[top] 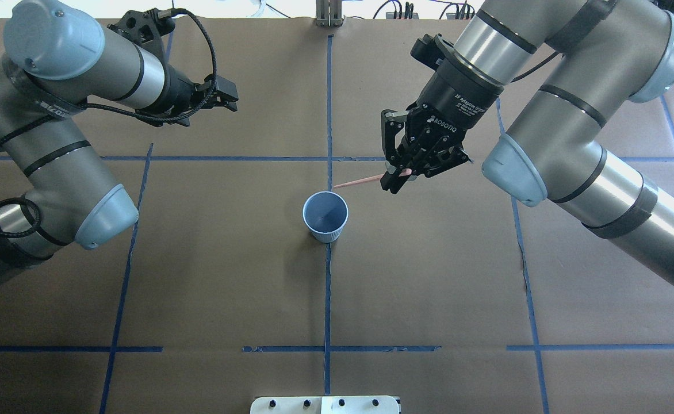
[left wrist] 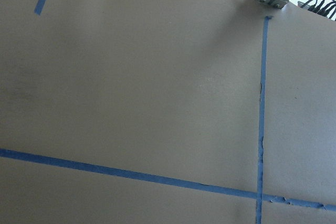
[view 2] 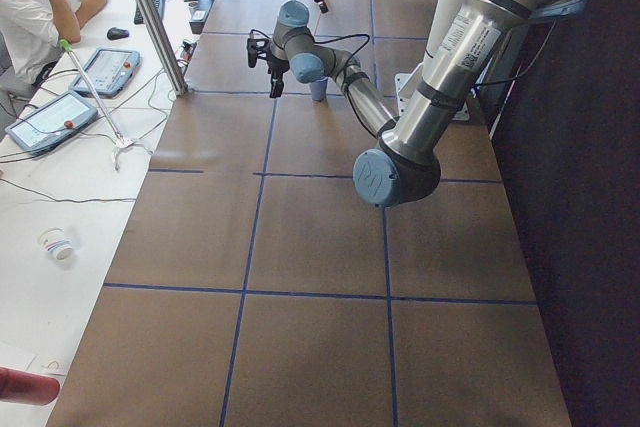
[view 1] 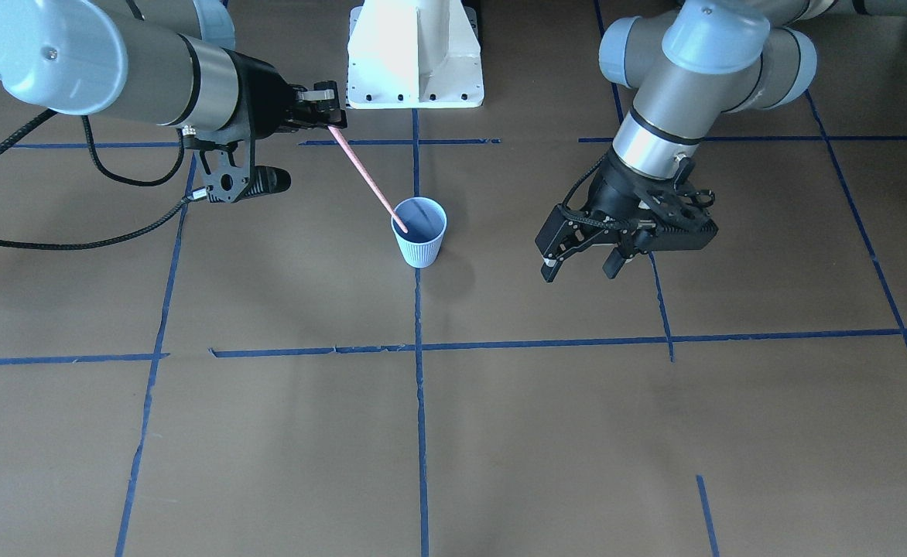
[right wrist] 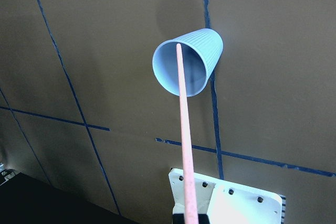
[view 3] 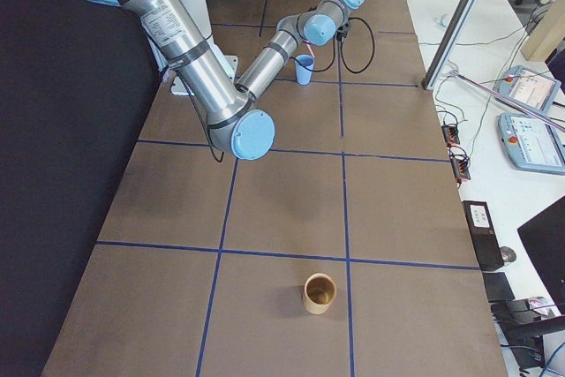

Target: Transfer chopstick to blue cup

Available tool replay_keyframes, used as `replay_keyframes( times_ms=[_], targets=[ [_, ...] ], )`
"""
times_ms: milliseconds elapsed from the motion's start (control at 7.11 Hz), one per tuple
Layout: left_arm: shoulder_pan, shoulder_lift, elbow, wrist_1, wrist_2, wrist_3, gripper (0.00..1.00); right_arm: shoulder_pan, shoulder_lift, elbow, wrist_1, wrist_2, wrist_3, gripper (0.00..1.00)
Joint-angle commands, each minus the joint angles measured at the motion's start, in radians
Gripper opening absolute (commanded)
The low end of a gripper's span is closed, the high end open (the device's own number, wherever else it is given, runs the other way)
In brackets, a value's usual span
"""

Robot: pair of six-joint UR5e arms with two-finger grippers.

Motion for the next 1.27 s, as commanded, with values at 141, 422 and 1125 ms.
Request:
replay_keyframes(
  times_ms=[141, 422, 1125],
  targets=[
    [-0.002, 0.014, 0.001, -0.040, -0.002, -0.005, 1.00, -0.044, 0.067, -0.101, 0.002, -0.004, 0.000, 0.04],
    [0.000, 0.014, 0.002, -0.040, -0.002, -0.005, 1.00, -0.108, 0.070, -0.155, 0.004, -0.059, -0.003, 0.13],
    [-0.122, 0.141, 0.002, -0.060, -0.166, 0.207, 1.00, 0.087, -0.079, 0.017, 0.002, -0.112, 0.054, 1.00]
  ],
)
